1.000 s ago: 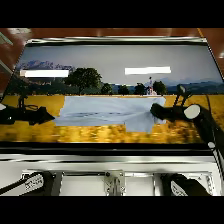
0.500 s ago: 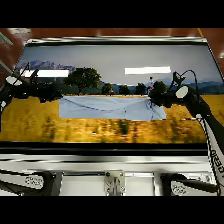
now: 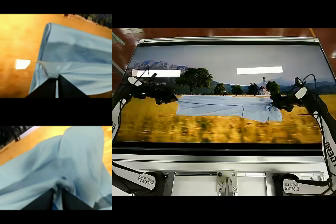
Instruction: Fold the shirts.
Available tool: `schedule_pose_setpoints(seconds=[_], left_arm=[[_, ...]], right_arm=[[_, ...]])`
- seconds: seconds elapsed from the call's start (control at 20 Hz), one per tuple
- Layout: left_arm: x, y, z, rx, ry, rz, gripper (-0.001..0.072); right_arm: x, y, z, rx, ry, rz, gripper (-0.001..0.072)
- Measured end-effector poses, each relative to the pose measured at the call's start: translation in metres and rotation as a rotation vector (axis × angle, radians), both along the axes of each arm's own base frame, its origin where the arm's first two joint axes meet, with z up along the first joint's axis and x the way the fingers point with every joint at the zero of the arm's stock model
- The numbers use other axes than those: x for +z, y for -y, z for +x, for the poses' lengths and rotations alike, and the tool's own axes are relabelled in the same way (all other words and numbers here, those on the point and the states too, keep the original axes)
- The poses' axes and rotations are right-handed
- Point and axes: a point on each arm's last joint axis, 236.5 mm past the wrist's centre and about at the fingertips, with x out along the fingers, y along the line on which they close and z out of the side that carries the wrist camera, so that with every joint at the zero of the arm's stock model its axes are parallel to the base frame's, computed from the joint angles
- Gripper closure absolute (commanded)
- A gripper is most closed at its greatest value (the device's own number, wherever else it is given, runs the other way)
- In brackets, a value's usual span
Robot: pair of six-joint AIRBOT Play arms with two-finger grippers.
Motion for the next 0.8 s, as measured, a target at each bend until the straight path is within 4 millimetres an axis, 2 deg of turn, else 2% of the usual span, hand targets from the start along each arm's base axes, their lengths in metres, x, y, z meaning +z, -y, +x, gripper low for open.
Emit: schedule_pose_setpoints(seconds=[0.1,0.15,0.25,0.5,0.65,0.8], left_arm=[[-0.004,0.009,-0.001,-0.019,-0.008,-0.001,0.0165],[-0.003,0.012,0.000,-0.026,-0.004,-0.002,0.0106],[0.004,0.006,0.005,-0.026,0.008,-0.001,0.0097],[0.042,-0.013,0.002,-0.049,0.012,-0.029,0.0097],[0.070,0.001,-0.008,-0.113,0.029,-0.086,0.0098],[0.097,0.021,-0.011,-0.158,0.076,-0.138,0.0098]], right_arm=[[-0.002,0.001,-0.001,0.007,-0.004,0.002,0.0030],[-0.001,0.000,-0.002,0.029,-0.001,0.000,0.0011],[0.003,0.012,-0.008,0.072,-0.005,-0.027,0.0011],[-0.008,0.058,-0.044,0.065,-0.125,0.009,0.0011],[-0.019,0.056,-0.047,0.042,-0.148,0.099,0.0011],[-0.035,0.036,-0.037,0.017,-0.142,0.218,0.0014]])
